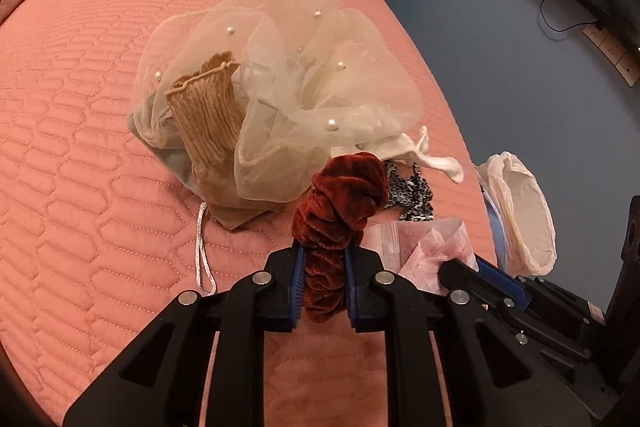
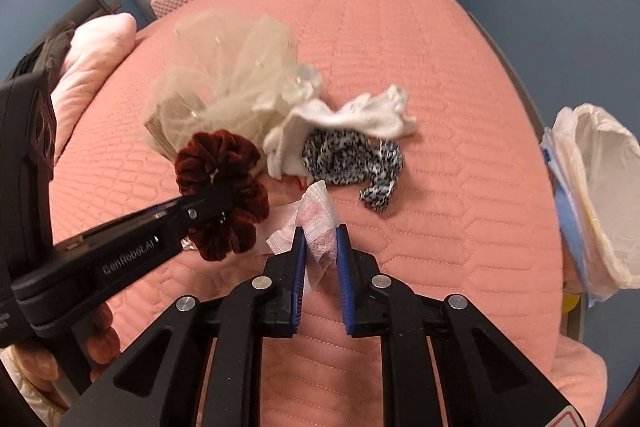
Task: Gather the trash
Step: 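Carry scrunchie and tissue to the wastebasket and open both tools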
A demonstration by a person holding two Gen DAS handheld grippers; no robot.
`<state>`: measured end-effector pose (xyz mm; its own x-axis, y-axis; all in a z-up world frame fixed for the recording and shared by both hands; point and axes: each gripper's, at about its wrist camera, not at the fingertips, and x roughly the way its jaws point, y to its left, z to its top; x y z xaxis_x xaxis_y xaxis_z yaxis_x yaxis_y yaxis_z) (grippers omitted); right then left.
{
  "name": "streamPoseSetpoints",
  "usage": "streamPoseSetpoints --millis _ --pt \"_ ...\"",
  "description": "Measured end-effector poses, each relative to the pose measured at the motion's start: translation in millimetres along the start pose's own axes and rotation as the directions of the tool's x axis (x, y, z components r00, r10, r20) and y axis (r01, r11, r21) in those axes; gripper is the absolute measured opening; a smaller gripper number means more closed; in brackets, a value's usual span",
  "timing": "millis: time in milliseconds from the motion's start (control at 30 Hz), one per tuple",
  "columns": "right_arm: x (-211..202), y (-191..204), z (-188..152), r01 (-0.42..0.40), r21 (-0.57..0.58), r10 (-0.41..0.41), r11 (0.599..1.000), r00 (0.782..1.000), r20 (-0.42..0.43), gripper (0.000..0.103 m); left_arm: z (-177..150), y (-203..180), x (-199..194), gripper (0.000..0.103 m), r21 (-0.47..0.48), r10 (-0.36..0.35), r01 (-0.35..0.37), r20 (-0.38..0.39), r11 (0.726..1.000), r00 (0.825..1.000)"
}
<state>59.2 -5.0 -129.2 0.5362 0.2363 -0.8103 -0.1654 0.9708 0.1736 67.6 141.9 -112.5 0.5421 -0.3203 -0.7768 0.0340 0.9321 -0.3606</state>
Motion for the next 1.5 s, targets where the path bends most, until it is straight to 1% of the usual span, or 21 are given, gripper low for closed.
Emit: streamPoseSetpoints --millis 167,300,467,633,767,900,1167,1300,1433,1500 --pt "-40 -3 11 0.022 -0.002 -0.021 1.0 0.996 0.09 0.014 5 -23 -19 0.016 0.039 -0.023 0.022 0.032 0.999 0.999" --pt "-71 -16 25 0.04 0.025 -0.043 0.999 0.987 0.155 0.014 13 -38 -37 0.016 0.073 -0.037 0.033 0.063 0.997 0.997" --pt "-110 -42 33 0.073 0.077 -0.089 0.994 0.969 0.231 0.014 22 -63 -51 0.016 0.122 -0.072 0.06 0.099 0.991 0.993" --pt "-140 -72 32 0.136 0.111 -0.162 0.985 0.944 0.286 0.014 25 -96 -49 0.016 0.18 -0.105 0.086 0.098 0.98 0.99" --pt "-159 -100 34 0.158 0.156 -0.2 0.975 0.929 0.312 0.014 30 -126 -45 0.016 0.232 -0.142 0.117 0.09 0.966 0.986" --pt "-177 -131 35 0.183 0.197 -0.241 0.963 0.91 0.338 0.014 33 -160 -40 0.016 0.288 -0.185 0.153 0.084 0.945 0.979" --pt "-205 -192 43 0.228 0.255 -0.313 0.94 0.875 0.37 0.014 38 -223 -19 0.017 0.36 -0.245 0.213 0.044 0.908 0.969" --pt "-207 -212 46 0.243 0.275 -0.335 0.93 0.87 0.363 0.014 39 -253 -5 0.017 0.385 -0.264 0.238 0.015 0.892 0.964" --pt "-206 -231 47 0.255 0.294 -0.353 0.921 0.865 0.355 0.014 39 -271 9 0.017 0.397 -0.283 0.269 -0.024 0.878 0.959" --pt "-205 -239 49 0.251 0.305 -0.354 0.919 0.866 0.353 0.014 40 -281 15 0.017 0.402 -0.282 0.271 -0.032 0.875 0.959"
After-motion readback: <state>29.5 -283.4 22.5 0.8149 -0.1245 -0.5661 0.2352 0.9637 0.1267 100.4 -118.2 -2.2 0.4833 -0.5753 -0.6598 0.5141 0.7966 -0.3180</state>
